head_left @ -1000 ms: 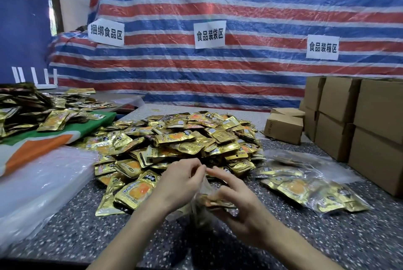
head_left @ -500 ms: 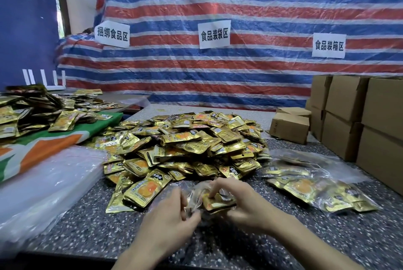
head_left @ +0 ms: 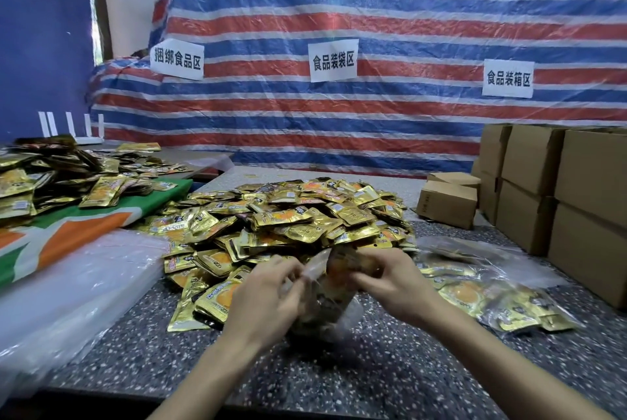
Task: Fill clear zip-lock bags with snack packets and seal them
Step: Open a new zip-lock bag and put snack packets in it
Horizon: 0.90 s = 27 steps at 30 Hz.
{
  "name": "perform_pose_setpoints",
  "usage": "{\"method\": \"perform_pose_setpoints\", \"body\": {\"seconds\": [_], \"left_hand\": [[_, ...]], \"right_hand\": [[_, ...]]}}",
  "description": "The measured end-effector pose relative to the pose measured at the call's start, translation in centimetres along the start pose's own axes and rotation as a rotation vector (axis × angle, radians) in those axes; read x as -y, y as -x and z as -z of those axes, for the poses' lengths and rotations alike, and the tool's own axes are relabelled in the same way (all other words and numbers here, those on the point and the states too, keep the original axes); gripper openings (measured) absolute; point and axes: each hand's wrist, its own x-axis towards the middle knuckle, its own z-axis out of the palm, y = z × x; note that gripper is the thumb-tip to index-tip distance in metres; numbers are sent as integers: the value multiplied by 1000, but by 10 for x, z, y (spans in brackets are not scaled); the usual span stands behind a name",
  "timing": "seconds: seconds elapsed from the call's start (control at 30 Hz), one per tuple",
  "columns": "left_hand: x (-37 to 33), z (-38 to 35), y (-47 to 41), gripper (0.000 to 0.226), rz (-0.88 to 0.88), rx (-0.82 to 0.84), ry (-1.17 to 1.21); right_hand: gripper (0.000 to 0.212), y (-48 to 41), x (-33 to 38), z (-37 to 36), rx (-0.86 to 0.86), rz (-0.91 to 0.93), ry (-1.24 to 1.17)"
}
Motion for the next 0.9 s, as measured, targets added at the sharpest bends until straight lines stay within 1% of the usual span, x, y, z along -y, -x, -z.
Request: {"method": "perform_pose_setpoints", "body": {"seconds": [0.13, 0.2, 0.27, 0.37, 0.47, 0.53, 0.6, 0.77, 0.83, 0.9], "left_hand": [[-10, 18, -25, 15, 0, -15, 191], [-18, 27, -34, 14, -41, -21, 231], [-23, 32, -41, 17, -52, 0, 271], [-27, 36, -45, 21, -10, 48, 343], [-28, 38, -45, 20, -8, 69, 372], [-30, 39, -43, 18, -6, 73, 421], [-33, 40, -41, 16, -1, 81, 468], [-37, 40, -45, 14, -21, 73, 454], [-37, 40, -48, 15, -49, 61, 407], [-37, 40, -51, 17, -74, 20, 355]], "right_hand": [[13, -7, 20, 15, -97, 61, -49], [11, -9, 27, 21, -170, 75, -100], [12, -9, 33, 25, -198, 105, -88], [20, -10, 37, 34, -183, 253, 141], [29, -8, 41, 41, -192, 429, 290], [28, -7, 40, 39, -206, 498, 370], [25, -6, 37, 35, -204, 482, 376], [25, -10, 34, 29, -96, 212, 291], [33, -12, 41, 34, -76, 139, 229], [48, -13, 51, 42, -55, 135, 208]]}}
